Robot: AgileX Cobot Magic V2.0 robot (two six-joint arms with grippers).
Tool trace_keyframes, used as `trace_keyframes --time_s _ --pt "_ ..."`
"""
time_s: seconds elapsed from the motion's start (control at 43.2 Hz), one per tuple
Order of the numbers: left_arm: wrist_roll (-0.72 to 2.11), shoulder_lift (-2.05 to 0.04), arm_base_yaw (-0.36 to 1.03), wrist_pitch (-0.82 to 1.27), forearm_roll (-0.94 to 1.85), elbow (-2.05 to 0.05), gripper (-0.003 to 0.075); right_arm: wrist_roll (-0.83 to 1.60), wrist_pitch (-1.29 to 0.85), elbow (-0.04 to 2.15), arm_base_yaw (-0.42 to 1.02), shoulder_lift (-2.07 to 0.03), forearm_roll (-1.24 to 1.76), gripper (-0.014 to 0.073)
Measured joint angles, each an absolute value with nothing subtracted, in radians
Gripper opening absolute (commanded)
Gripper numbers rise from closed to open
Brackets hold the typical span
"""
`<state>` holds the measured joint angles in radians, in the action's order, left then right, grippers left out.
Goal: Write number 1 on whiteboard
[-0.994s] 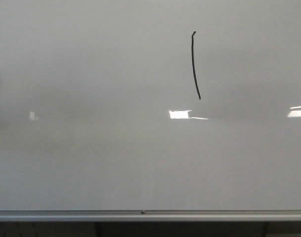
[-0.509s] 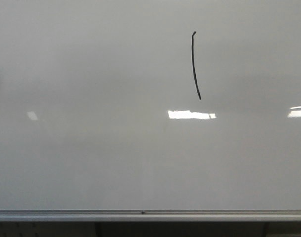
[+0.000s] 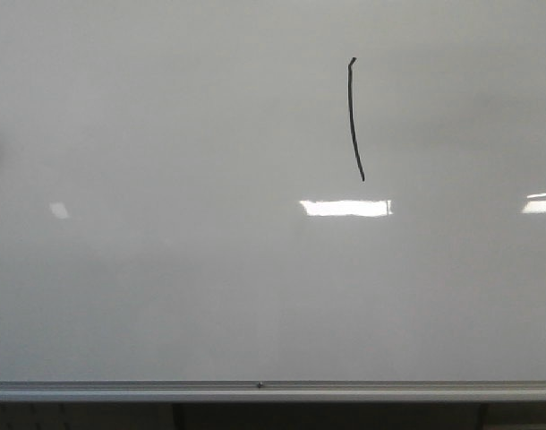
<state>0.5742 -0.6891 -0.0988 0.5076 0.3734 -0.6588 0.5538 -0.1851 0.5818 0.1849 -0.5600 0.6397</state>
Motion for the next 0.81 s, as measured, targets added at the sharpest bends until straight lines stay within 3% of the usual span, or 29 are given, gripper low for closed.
trace_keyframes --time_s 0.347,0.809 --pt "0.574 -0.41 -0.099 0.531 0.39 -0.587 -0.002 0.554 -0.181 0.582 0.185 -0.56 0.644 -0.0107" --pt "0.574 -0.4 -0.099 0.542 0.394 -0.586 -0.002 0.554 -0.181 0.582 0.185 -0.56 0.644 -0.0107"
